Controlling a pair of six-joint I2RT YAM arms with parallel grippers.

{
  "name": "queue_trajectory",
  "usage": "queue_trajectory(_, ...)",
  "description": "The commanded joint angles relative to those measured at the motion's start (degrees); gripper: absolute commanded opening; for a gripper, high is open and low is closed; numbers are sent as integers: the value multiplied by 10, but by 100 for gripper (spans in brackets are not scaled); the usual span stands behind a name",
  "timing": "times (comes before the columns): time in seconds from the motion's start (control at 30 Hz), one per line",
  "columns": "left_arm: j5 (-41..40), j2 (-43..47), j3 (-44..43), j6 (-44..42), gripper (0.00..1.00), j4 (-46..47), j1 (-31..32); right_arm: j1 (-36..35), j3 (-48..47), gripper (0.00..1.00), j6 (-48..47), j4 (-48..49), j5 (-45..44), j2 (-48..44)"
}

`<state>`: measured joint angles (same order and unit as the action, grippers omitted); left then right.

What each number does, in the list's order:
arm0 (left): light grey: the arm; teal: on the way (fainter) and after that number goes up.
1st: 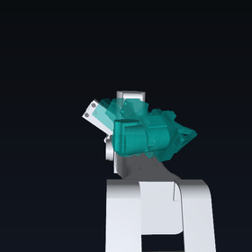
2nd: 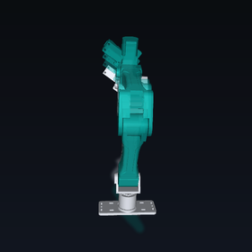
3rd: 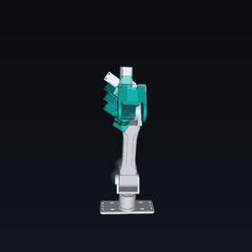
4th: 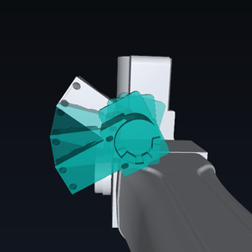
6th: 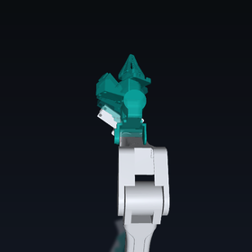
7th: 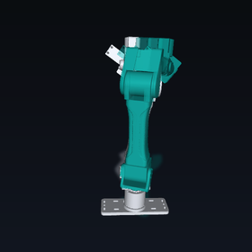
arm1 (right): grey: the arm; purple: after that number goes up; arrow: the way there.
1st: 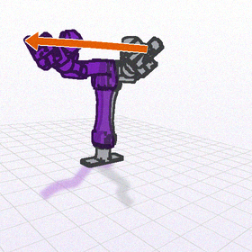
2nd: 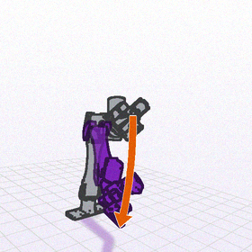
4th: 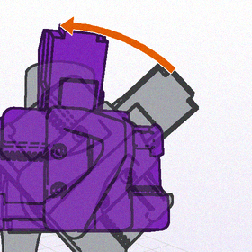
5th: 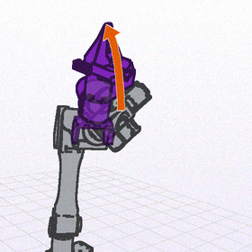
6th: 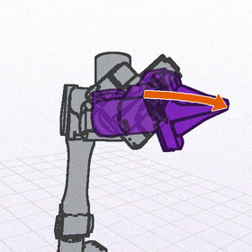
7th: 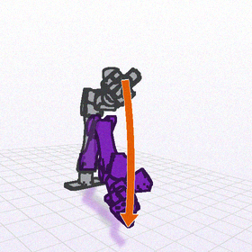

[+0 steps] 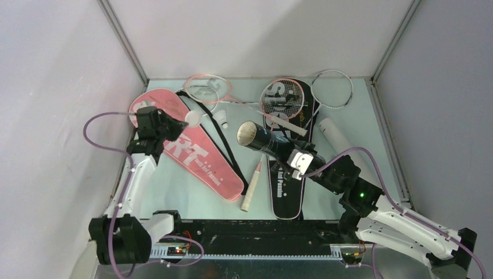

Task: Pack up the badminton gear
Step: Close the lid on the shuttle tube.

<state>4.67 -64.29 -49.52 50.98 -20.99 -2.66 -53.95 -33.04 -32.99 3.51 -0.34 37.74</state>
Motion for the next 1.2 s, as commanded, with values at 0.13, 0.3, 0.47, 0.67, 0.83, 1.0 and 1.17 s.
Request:
queue_trajectory(0.13,292,67,-35,61,0,188,-2,-7,-8,30,-12,26,-25,12)
queue_trajectory(0.3,372,86,-36,88,0,287,2,-9,-13,31,-5,27,-36,35)
queue_trajectory(0.47,457,97,-1,165,0,423,10,-13,-26,31,9,28,-56,64)
queue_trajectory(0.67,480,92,-88,-15,0,195,68,-17,-26,31,7,44,-69,86)
queue_trajectory(0.83,493,87,-121,-54,0,112,104,-19,-30,31,6,54,-77,92)
queue_trajectory(1.0,494,88,-135,-91,0,65,119,-20,-36,31,6,57,-80,101)
queue_trajectory(1.17,482,87,-142,-128,0,16,133,-25,-38,31,4,70,-83,107)
